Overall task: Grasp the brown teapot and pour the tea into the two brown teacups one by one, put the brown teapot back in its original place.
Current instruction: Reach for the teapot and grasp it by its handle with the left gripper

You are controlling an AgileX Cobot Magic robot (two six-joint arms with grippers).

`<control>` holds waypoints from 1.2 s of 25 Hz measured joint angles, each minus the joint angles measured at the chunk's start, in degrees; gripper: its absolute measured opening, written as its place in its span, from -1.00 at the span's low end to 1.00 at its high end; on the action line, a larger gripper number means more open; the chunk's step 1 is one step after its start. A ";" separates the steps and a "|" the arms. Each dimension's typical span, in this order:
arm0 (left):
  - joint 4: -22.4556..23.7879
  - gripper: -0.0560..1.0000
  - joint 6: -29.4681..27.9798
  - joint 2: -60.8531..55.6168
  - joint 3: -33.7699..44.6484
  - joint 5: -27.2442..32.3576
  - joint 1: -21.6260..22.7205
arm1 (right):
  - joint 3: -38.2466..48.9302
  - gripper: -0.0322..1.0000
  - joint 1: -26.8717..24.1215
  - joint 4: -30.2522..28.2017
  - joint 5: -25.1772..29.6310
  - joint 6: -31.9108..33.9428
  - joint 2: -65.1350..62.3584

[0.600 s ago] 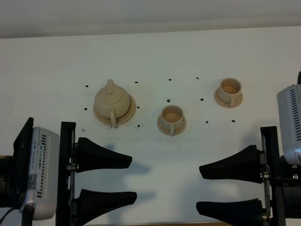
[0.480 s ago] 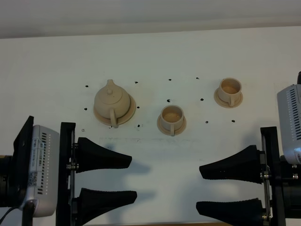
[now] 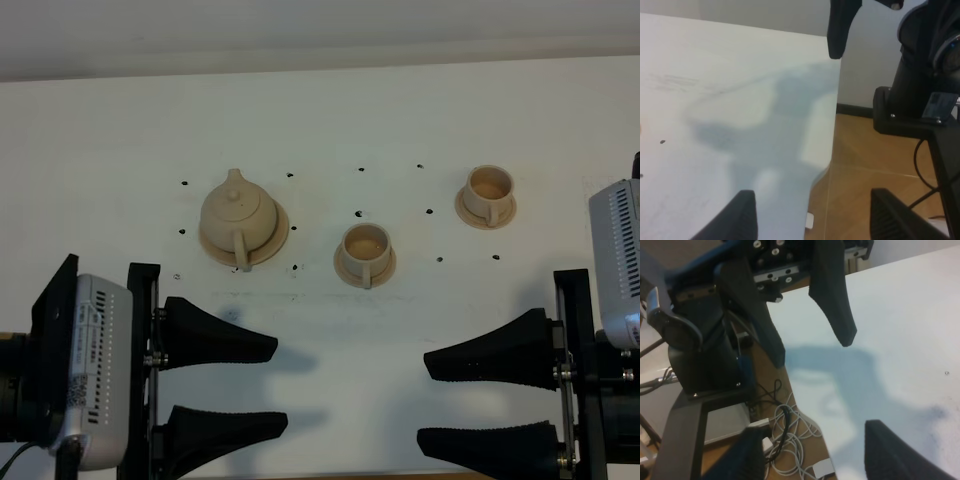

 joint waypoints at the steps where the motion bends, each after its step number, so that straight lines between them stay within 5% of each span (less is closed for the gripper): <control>1: 0.10 0.01 0.00 0.00 0.00 -0.56 0.00 | 0.00 -0.04 0.00 0.00 0.00 0.00 0.00; 6: 1.40 0.01 -1.87 0.00 -1.88 -5.86 0.00 | -1.50 -0.04 0.00 -3.30 -5.68 5.59 0.00; 12: 15.05 0.01 -13.91 -0.17 -4.66 -15.67 0.00 | -3.07 -0.08 -3.19 -16.60 -12.23 19.70 -1.51; 17: 22.65 0.01 -25.39 -0.31 -5.40 -19.75 0.95 | -3.07 -0.11 -9.55 -22.31 -14.01 28.19 -4.21; 23: 25.91 -0.05 -30.90 -4.17 -5.89 -19.99 9.28 | -3.07 -0.12 -12.59 -28.25 -14.63 34.99 -5.69; 30: 32.95 -0.10 -40.74 -12.09 -5.89 -19.88 22.20 | -3.38 -0.12 -18.27 -42.56 -15.04 52.34 -5.95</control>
